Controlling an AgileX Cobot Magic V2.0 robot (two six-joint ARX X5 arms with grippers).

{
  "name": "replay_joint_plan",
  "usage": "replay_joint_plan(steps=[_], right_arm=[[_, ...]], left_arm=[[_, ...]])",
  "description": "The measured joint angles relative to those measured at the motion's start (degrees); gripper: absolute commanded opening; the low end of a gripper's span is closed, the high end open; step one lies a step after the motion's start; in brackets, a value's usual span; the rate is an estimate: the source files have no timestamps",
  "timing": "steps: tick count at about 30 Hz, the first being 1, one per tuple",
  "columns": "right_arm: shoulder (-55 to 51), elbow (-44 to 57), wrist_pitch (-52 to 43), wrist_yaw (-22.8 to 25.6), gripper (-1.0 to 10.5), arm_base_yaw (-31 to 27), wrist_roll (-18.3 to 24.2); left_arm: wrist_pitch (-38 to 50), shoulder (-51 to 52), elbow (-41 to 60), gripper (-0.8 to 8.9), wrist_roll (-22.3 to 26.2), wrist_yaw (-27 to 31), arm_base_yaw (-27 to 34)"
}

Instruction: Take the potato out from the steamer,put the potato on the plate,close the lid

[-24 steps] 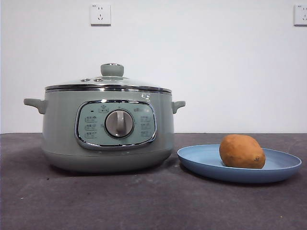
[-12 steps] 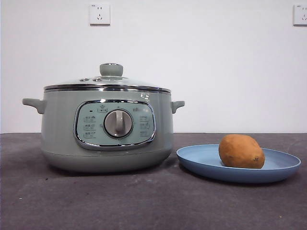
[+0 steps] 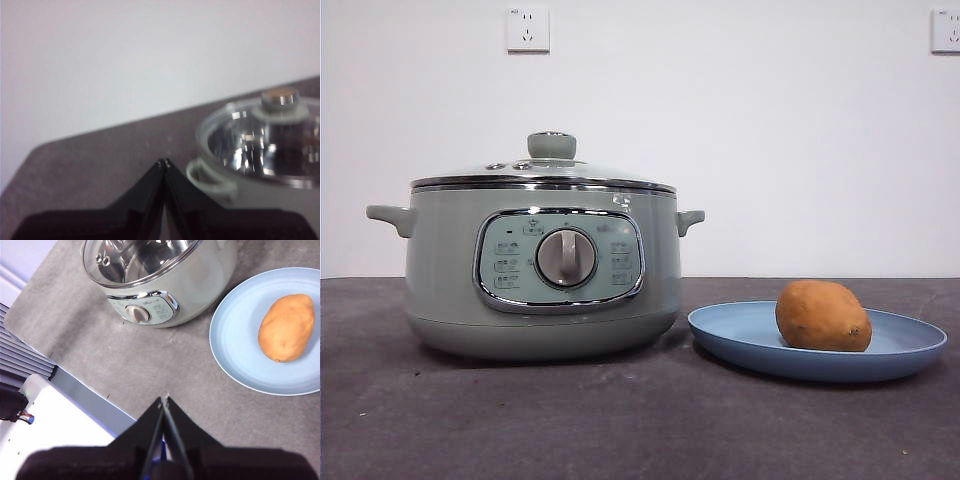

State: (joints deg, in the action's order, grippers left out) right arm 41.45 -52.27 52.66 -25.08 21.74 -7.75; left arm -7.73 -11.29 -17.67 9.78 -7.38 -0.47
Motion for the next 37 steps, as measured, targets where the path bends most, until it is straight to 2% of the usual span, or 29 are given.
replay_joint_plan(steps=[8,16,37], right_arm=[[0.0,0.0,0.0,0.0,0.0,0.0,0.0],[0.0,0.0,0.0,0.0,0.0,0.0,0.0],[0.0,0.0,0.0,0.0,0.0,0.0,0.0]], left_arm=[[0.0,7.8,10.8,-0.04,-0.4,0.0,0.0],[-0.1,11.0,15.8,-0.04,-0.4,1.0,0.0],[-2.4,11.0,16.6,-0.04,-0.4,1.2,0.0]])
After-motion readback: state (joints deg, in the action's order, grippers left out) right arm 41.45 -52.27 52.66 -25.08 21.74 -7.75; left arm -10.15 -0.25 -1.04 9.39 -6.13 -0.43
